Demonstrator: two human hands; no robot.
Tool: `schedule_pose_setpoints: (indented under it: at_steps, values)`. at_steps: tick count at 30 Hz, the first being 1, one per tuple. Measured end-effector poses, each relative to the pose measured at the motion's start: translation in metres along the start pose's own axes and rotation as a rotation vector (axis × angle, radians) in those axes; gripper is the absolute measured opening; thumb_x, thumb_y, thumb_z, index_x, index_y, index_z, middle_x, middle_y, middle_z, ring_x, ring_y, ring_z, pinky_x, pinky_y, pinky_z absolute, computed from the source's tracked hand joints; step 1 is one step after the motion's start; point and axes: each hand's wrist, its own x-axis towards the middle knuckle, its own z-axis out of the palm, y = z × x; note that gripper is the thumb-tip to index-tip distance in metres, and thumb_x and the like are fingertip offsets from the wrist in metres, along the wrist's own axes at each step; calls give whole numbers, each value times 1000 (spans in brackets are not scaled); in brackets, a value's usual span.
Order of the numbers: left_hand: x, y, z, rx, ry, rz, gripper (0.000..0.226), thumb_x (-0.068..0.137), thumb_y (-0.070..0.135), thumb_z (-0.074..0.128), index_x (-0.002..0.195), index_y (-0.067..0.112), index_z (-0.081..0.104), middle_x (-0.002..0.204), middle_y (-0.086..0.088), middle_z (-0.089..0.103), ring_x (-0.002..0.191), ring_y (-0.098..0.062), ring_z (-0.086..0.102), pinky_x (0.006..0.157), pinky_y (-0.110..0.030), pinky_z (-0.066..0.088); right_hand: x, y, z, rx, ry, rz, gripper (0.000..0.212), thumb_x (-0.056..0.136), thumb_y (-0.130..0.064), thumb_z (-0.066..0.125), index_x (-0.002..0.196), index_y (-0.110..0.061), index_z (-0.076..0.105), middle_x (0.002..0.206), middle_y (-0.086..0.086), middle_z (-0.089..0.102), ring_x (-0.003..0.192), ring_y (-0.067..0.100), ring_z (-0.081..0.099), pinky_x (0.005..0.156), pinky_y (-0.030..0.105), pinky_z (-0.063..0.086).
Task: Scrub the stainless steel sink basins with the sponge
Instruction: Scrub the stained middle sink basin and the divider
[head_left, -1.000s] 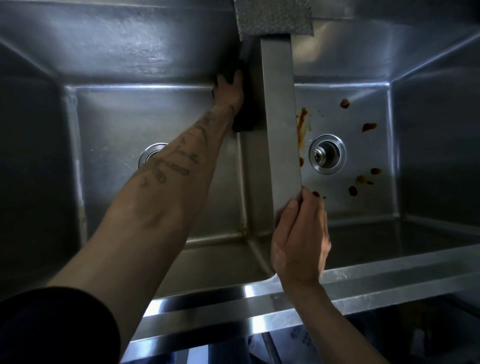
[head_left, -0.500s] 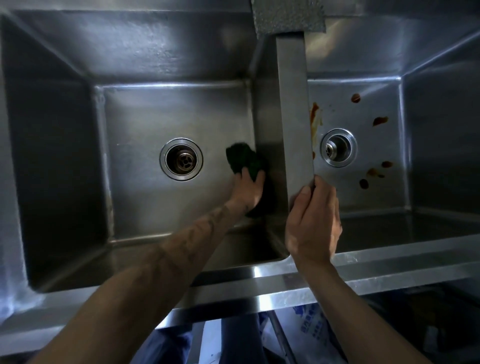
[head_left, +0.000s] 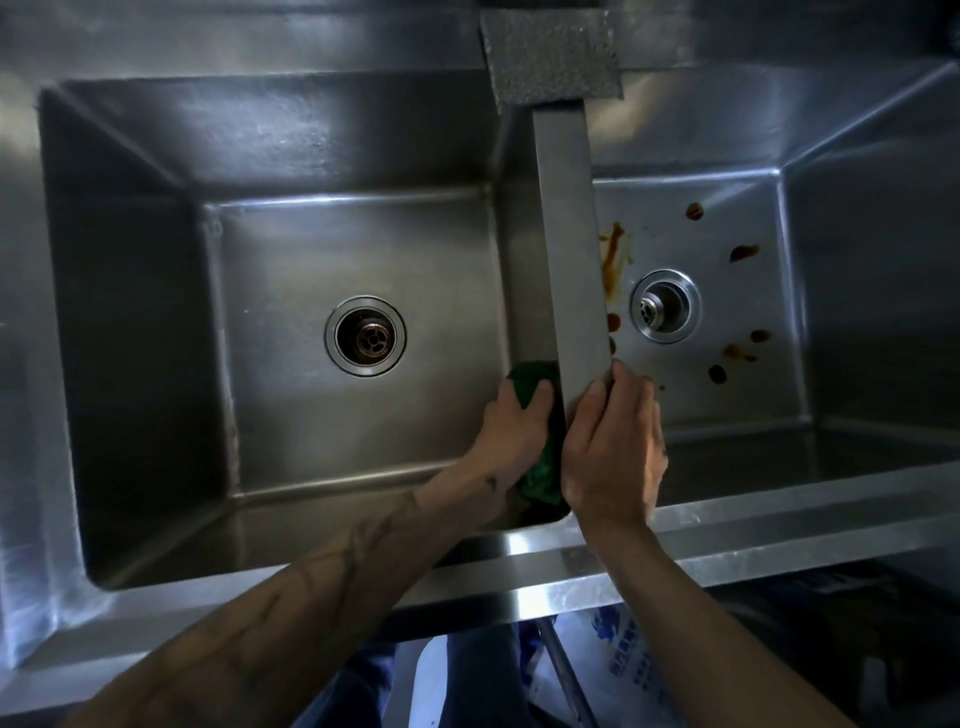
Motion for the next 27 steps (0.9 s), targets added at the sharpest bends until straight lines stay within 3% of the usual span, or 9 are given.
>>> schedule_pose_setpoints:
  at_steps: [5,9,12,15,21,27]
  values:
    - [28,73,-15,35,159,57,54,111,49,42,153,13,41,147,-16,58,129,-37,61,111,-48,51,-1,0,-3,17,-8,-22,26,108,-28,39,125,-14,53,102,4,59,87,17,57,71,41,53]
    - [69,145,-38,-9,250,200,48,112,40,45,149,9,50,144,-19,61,131,-37,60,114,-50,49,-1,1,-2,36,-9,-15,27,107,-28,40,126,-13,54,101,4,61,87,17,59,71,42,55]
    - [81,176,-46,-21,301,249,53,112,40,45,156,11,40,150,-16,56,135,-33,57,116,-45,47,-1,3,-2,61,-22,-16,25,108,-23,45,125,-10,57,100,5,63,86,17,61,73,44,58]
    - [65,170,-43,-6,316,292,48,112,39,46,152,13,45,144,-11,61,124,-28,61,106,-38,51,0,3,-2,73,-35,-13,24,107,-24,46,124,-11,57,98,3,62,87,16,60,76,42,56]
    - [17,134,-26,20,355,314,35,111,37,49,132,10,57,124,-14,70,112,-31,68,101,-46,56,-2,6,-4,81,-55,-39,25,109,-28,42,126,-15,54,100,-2,59,84,10,55,75,38,55]
    - [-36,125,1,92,515,375,27,109,37,54,115,11,59,107,-14,68,95,-27,65,81,-40,55,5,12,-15,333,-193,63,33,108,-34,44,136,-19,53,125,1,58,107,15,57,90,46,54]
